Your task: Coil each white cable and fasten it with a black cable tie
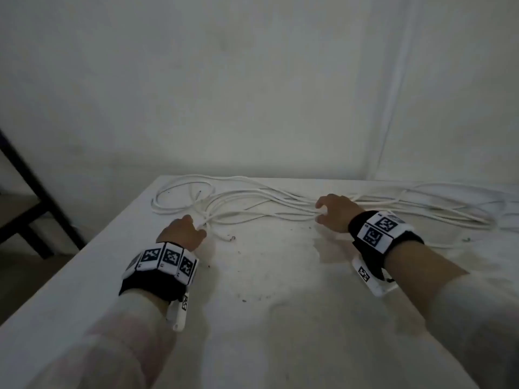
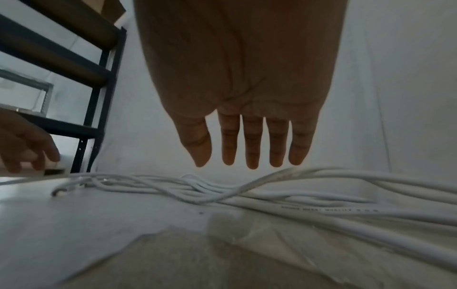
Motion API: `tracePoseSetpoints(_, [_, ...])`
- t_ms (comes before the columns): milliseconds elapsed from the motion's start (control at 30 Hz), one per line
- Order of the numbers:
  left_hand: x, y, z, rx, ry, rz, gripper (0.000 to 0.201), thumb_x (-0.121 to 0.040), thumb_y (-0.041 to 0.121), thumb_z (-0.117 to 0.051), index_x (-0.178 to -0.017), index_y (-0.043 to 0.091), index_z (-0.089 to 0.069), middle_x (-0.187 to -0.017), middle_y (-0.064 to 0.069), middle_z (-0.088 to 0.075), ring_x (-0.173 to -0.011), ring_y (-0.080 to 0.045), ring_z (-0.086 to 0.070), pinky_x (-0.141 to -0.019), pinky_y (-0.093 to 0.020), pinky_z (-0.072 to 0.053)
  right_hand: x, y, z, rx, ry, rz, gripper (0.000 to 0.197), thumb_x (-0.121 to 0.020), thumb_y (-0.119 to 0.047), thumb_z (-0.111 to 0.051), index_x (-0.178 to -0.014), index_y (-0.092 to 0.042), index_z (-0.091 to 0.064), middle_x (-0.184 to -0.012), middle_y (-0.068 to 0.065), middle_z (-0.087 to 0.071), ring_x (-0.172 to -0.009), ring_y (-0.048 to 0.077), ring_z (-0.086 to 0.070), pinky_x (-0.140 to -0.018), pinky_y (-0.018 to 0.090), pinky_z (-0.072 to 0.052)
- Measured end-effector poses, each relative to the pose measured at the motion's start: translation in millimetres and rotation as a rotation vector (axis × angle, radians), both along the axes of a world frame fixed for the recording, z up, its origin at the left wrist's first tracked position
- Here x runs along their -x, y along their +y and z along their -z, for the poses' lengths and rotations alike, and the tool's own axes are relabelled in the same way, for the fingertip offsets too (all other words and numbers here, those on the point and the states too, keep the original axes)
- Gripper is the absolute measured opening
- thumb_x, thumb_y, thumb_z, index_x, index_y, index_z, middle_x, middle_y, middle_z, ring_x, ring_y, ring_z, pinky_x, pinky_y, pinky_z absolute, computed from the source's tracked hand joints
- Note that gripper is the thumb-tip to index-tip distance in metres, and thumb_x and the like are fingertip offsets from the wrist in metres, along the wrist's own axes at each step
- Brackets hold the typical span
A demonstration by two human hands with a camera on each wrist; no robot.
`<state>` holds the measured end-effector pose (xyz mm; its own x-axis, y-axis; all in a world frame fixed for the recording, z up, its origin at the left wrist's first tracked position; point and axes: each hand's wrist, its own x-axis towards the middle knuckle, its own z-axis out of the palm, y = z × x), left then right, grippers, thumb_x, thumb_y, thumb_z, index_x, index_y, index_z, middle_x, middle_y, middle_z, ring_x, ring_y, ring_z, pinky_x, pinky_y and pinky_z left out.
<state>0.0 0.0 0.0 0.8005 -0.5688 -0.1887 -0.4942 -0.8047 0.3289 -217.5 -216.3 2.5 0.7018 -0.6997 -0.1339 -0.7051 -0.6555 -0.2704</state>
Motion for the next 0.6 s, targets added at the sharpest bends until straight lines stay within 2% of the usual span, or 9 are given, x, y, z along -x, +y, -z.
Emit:
tracePoseSetpoints(100, [-6, -3, 6, -0.118, 0.020, -0.027, 0.047, -0.092, 0.029, -0.050, -0.129, 0.000, -0.043, -0.131, -0.017, -0.050, -0.119, -0.031, -0.050, -0.087, -0.032, -0.040, -7, -5, 5, 0.008, 0.108, 0.031, 0.039, -0.093, -0.028, -0.045, -0.131, -0.021, -0.042, -0.139, 0.009, -0.040, -0.127, 0.028, -0.037, -0.104, 0.037, -0.033])
tracePoseSetpoints(200, [-11, -6, 11, -0.173, 0.023, -0.030, 0.019, -0.090, 0.018, -0.053, -0.089, -0.002, -0.055, -0.088, -0.011, -0.055, -0.091, -0.028, -0.058, -0.068, -0.026, -0.039, -9, -6, 7, 0.077, 0.204, 0.025, 0.036, -0.092, -0.021, -0.043, -0.128, -0.025, -0.045, -0.133, 0.007, -0.044, -0.126, 0.025, -0.035, -0.104, 0.037, -0.029])
tracePoseSetpoints(233, [-12, -8, 14, -0.151, 0.014, -0.047, 0.021, -0.089, 0.013, -0.051, -0.073, 0.000, -0.050, -0.075, -0.008, -0.050, -0.079, -0.026, -0.056, -0.063, -0.025, -0.038, -9, -7, 6, 0.115, 0.228, 0.009, 0.036, -0.091, -0.017, -0.043, -0.126, -0.025, -0.046, -0.133, 0.006, -0.045, -0.126, 0.024, -0.035, -0.104, 0.037, -0.028])
tracePoseSetpoints(300, [-12, -10, 14, -0.106, 0.030, -0.072, 0.033, -0.092, 0.014, -0.046, -0.060, 0.007, -0.038, -0.065, -0.005, -0.042, -0.067, -0.022, -0.049, -0.058, -0.025, -0.036, -7, -8, 6, 0.183, 0.279, -0.014, 0.038, -0.090, -0.010, -0.044, -0.124, -0.025, -0.047, -0.132, 0.003, -0.047, -0.126, 0.022, -0.036, -0.105, 0.038, -0.026])
tracePoseSetpoints(400, [-12, -8, 14, 0.003, 0.128, -0.093, 0.030, -0.094, 0.015, -0.042, -0.066, 0.006, -0.041, -0.067, -0.009, -0.049, -0.068, -0.025, -0.054, -0.063, -0.027, -0.043, 0, -12, 6, 0.198, 0.319, -0.010, 0.035, -0.089, -0.008, -0.044, -0.119, -0.026, -0.051, -0.131, -0.001, -0.050, -0.125, 0.020, -0.040, -0.108, 0.041, -0.019])
tracePoseSetpoints(467, [-13, -8, 10, 0.104, 0.205, -0.095, 0.019, -0.092, 0.010, -0.042, -0.089, -0.007, -0.050, -0.075, -0.018, -0.056, -0.070, -0.030, -0.058, -0.064, -0.029, -0.045, 5, -14, 6, 0.177, 0.252, -0.002, 0.035, -0.090, -0.006, -0.037, -0.113, -0.026, -0.054, -0.126, -0.003, -0.055, -0.121, 0.018, -0.045, -0.107, 0.040, -0.018])
tracePoseSetpoints(533, [-8, -6, 3, 0.131, 0.207, -0.096, 0.029, -0.094, 0.007, -0.039, -0.113, -0.012, -0.049, -0.073, -0.015, -0.053, -0.062, -0.026, -0.054, -0.059, -0.027, -0.045, 14, -12, 3, 0.161, 0.175, -0.016, 0.029, -0.093, -0.009, -0.037, -0.111, -0.024, -0.053, -0.120, -0.002, -0.058, -0.115, 0.019, -0.050, -0.103, 0.036, -0.023])
tracePoseSetpoints(567, [-4, -6, 0, 0.110, 0.178, -0.081, 0.032, -0.095, 0.007, -0.037, -0.120, -0.011, -0.048, -0.076, -0.012, -0.053, -0.065, -0.024, -0.054, -0.062, -0.029, -0.046, 18, -11, 1, 0.168, 0.137, -0.028, 0.022, -0.094, -0.013, -0.039, -0.111, -0.022, -0.050, -0.118, 0.000, -0.059, -0.112, 0.021, -0.052, -0.100, 0.034, -0.026])
tracePoseSetpoints(600, [0, -4, -3, 0.081, 0.137, -0.075, 0.034, -0.096, 0.005, -0.036, -0.125, -0.009, -0.046, -0.089, -0.013, -0.057, -0.078, -0.026, -0.057, -0.072, -0.032, -0.048, 25, -10, -2, 0.182, 0.096, -0.038, 0.015, -0.094, -0.016, -0.042, -0.108, -0.019, -0.048, -0.116, 0.002, -0.060, -0.108, 0.023, -0.053, -0.097, 0.033, -0.030])
